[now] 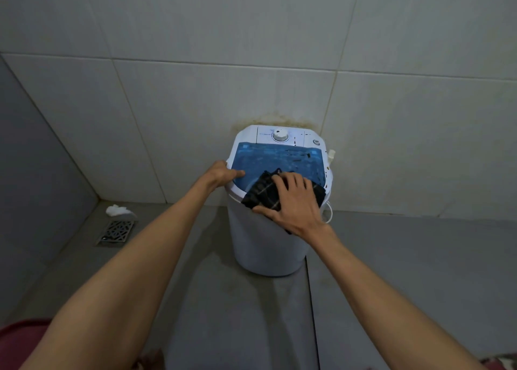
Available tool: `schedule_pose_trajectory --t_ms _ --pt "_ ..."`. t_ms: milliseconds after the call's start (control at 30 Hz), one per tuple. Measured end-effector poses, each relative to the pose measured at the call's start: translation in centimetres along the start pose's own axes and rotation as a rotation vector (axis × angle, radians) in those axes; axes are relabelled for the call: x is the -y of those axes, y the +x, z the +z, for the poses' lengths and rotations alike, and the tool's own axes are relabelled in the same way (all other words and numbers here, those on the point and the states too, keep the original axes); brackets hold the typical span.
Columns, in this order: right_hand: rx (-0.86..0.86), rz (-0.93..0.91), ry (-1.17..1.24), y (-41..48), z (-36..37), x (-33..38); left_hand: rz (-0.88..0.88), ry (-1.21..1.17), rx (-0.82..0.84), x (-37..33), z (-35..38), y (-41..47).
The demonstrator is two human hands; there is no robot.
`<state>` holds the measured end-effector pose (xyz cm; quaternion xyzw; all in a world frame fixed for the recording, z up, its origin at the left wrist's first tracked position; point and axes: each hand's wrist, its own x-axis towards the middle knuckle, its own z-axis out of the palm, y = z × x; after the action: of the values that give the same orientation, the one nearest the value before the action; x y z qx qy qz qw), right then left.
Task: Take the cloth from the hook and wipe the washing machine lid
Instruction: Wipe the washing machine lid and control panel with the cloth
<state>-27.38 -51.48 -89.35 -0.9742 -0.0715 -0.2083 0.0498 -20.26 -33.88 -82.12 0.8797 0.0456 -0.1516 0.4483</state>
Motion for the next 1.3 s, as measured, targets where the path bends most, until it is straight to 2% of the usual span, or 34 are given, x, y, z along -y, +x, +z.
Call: schedule_pose_trajectory --t_ms 67,300,367,533,633,767,967,1133,1200,1300 --pt "-0.039 0.101 0.039 -0.8 0.4 -0.8 -0.008 0.021 0.003 0.0 -0.1 0.1" --pt "-0.082 0.672 0.203 0.4 0.9 0.2 -0.035 0.053 0.036 0.0 -0.2 0.2" --pt "-0.091 0.787 0.264 1.0 0.8 0.0 -0.036 0.059 0.041 0.1 -0.2 0.5" --pt "0.035 0.988 0.379 3.7 0.3 -4.3 -0.01 0.032 0.025 0.2 0.4 0.9" --pt "0.136 1.003 0.396 5.8 0.5 -6.9 0.005 0.009 0.003 0.4 0.8 1.1" --pt "0.163 0.972 0.351 7.4 0.3 -7.6 0.015 -0.005 -0.021 0.8 1.1 1.4" --pt "0.147 0.696 0.225 5.4 0.2 -5.9 0.082 0.006 0.002 1.6 0.9 2.0" --pt "0.188 0.616 0.151 3.0 0.0 -4.5 0.303 0.377 -0.028 1.6 -0.4 3.4" --pt "0.213 0.604 0.122 2.9 -0.1 -4.5 0.363 0.473 0.011 1.0 -0.6 3.2" --pt "0.252 0.616 0.114 4.0 0.0 -4.9 0.36 0.714 0.126 0.8 -0.2 2.9"
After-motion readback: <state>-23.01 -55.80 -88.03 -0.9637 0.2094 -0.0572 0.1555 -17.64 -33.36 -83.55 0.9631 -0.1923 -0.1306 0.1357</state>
